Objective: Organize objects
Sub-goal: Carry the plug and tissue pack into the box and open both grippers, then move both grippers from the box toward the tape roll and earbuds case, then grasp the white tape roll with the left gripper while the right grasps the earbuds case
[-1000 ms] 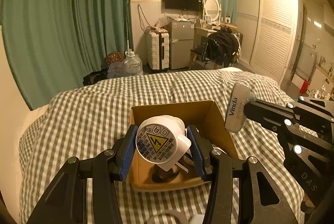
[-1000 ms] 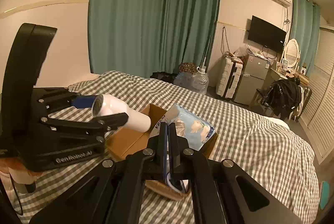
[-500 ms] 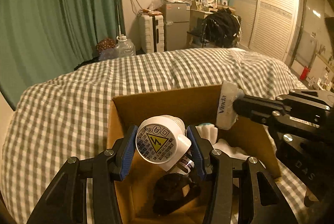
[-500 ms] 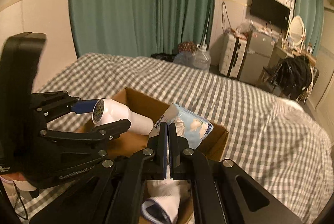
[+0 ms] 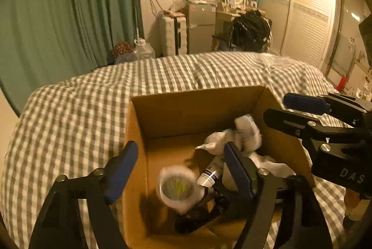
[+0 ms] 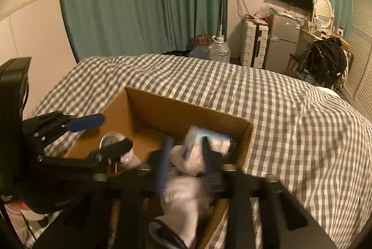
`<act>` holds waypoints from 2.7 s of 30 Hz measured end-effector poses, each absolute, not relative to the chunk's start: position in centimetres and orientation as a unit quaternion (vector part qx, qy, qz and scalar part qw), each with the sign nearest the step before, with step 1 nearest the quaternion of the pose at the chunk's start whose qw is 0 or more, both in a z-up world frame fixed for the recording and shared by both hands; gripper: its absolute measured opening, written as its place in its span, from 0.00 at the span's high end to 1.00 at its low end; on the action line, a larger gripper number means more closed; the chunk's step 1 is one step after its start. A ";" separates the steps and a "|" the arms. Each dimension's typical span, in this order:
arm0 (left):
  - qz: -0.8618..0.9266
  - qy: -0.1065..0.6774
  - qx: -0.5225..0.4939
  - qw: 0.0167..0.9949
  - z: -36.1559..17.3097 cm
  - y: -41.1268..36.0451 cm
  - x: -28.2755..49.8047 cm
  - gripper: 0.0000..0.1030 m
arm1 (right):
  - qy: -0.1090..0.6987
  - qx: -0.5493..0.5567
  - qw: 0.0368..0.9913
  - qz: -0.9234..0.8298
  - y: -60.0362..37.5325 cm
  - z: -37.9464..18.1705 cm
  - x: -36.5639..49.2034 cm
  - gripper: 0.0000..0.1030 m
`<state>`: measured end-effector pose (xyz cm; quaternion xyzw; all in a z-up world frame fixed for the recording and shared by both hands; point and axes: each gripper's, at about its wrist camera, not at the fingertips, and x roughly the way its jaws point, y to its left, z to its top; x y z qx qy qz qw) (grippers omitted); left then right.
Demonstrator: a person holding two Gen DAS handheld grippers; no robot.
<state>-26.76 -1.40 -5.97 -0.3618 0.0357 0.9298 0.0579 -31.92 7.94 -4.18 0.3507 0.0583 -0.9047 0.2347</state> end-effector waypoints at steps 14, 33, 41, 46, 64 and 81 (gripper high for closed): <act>0.956 0.026 -0.290 0.025 2.0 -3.5 -18.0 0.04 | 0.052 0.266 0.199 -0.942 12.1 5.4 -23.8 0.20; 0.955 -0.004 -0.297 0.002 -0.3 -3.3 -9.6 0.01 | 0.053 0.232 0.202 -0.950 12.1 5.5 -12.6 0.13; 0.940 -0.003 -0.341 -0.013 -7.4 -3.1 -9.0 0.01 | 0.056 0.287 0.187 -0.938 11.6 -2.4 -13.7 0.13; 0.921 0.035 -0.388 0.000 -12.0 -1.6 -9.0 0.01 | 0.056 0.327 0.186 -0.925 11.4 -7.5 -14.4 0.13; 0.880 0.068 -0.471 -0.003 -17.8 0.2 -13.1 0.06 | 0.036 0.372 0.176 -0.911 11.7 -10.3 -15.2 0.13; 0.909 0.036 -0.414 -0.042 -13.6 -3.1 -8.3 0.17 | 0.046 0.391 0.172 -0.903 11.6 -11.1 -15.6 0.13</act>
